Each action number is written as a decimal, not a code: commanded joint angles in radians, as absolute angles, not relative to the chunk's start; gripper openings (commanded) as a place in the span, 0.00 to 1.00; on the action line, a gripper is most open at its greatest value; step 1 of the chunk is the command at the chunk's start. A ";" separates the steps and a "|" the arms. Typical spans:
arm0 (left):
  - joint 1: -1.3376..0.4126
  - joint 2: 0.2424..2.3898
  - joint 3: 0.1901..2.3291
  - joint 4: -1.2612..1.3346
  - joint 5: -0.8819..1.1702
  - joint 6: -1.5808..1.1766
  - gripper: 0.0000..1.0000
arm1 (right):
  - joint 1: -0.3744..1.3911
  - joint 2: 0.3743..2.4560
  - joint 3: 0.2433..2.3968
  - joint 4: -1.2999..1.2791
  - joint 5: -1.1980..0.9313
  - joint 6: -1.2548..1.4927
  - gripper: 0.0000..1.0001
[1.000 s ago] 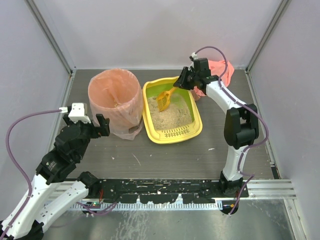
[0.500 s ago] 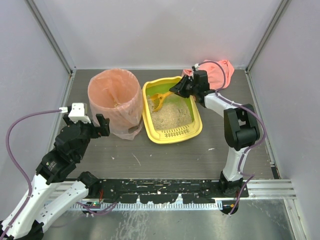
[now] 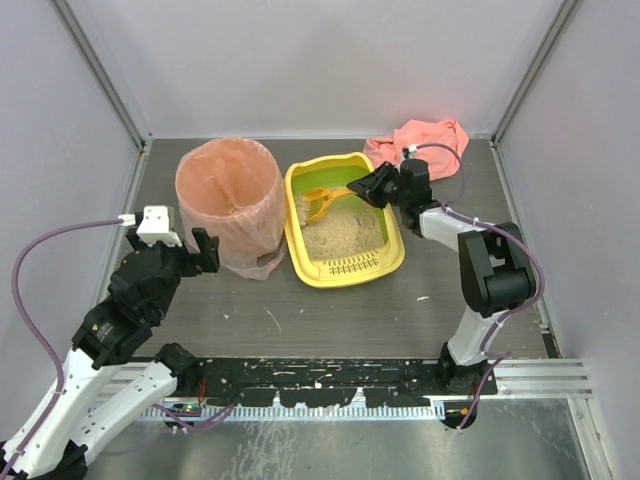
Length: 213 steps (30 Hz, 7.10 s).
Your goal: Clean the litter box
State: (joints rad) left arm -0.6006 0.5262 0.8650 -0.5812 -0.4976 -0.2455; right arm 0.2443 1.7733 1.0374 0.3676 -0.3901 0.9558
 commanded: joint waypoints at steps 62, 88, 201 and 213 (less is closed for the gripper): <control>-0.597 0.584 0.916 -0.511 -0.341 -0.269 0.98 | -0.155 1.401 0.452 1.013 -0.684 1.446 0.01; -0.598 0.568 0.873 -0.474 -0.370 -0.291 0.98 | -0.066 1.303 0.468 0.918 -0.712 1.366 0.01; -0.597 0.447 0.840 -0.576 -0.435 -0.350 0.98 | 0.758 1.762 1.649 -0.656 0.645 -0.084 0.01; -0.598 0.455 0.836 -0.572 -0.443 -0.350 0.98 | 0.635 1.711 1.598 -0.586 0.273 0.075 0.01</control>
